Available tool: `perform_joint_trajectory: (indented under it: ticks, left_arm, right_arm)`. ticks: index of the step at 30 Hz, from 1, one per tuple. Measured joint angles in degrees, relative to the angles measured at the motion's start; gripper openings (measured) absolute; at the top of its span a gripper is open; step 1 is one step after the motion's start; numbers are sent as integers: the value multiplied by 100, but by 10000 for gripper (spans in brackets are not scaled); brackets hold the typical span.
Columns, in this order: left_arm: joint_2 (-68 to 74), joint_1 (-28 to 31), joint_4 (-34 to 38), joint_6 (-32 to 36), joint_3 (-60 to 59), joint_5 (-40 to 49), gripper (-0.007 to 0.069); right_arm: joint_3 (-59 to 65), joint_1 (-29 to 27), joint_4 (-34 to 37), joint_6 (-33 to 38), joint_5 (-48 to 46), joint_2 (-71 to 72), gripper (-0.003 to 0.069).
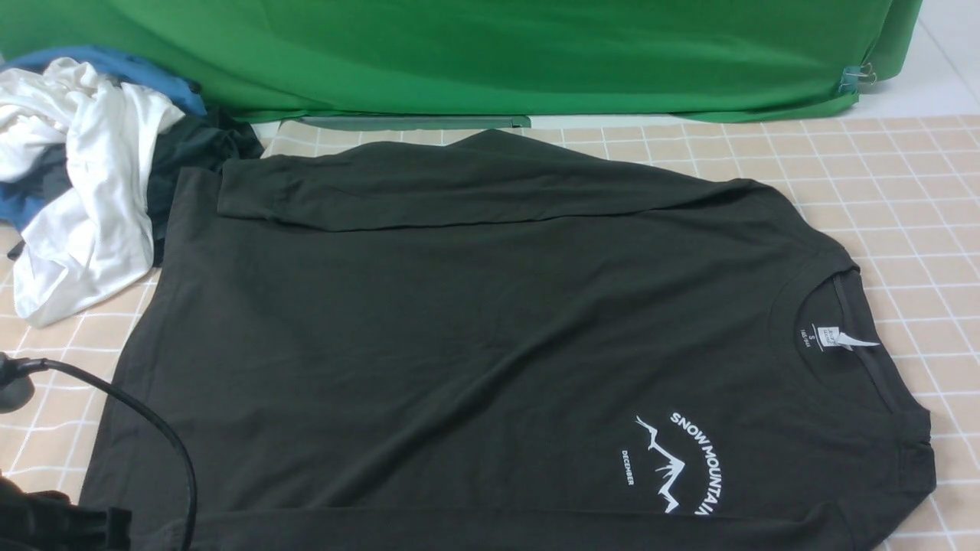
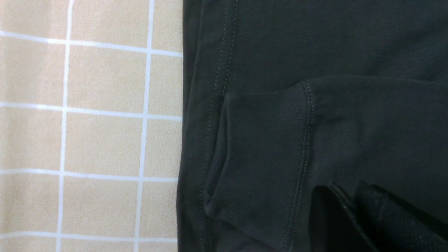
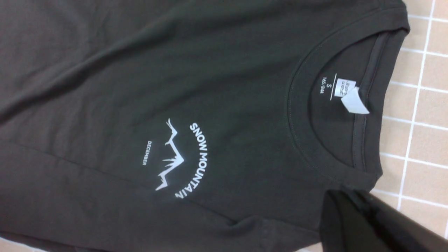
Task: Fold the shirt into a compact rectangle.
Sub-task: 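Grasp the left edge of the dark T-shirt lying flat on the table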
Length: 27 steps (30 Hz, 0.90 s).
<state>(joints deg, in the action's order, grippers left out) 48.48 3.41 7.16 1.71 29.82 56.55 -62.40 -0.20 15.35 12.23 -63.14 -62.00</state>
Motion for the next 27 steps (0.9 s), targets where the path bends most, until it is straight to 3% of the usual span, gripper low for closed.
perform_joint_trajectory:
  ticks: [4,10,27]
  left_arm:
    - [163,0,-7,0,0,53,247]
    - [674,0,-134,4,0,35,382]
    - [1598,0,-332,10,65,-476,404]
  right_arm:
    - [0,0,0,4,-53,0,37]
    - [0,0,34,4,-94,0,37]
    - [0,0,402,449,-537,0,37]
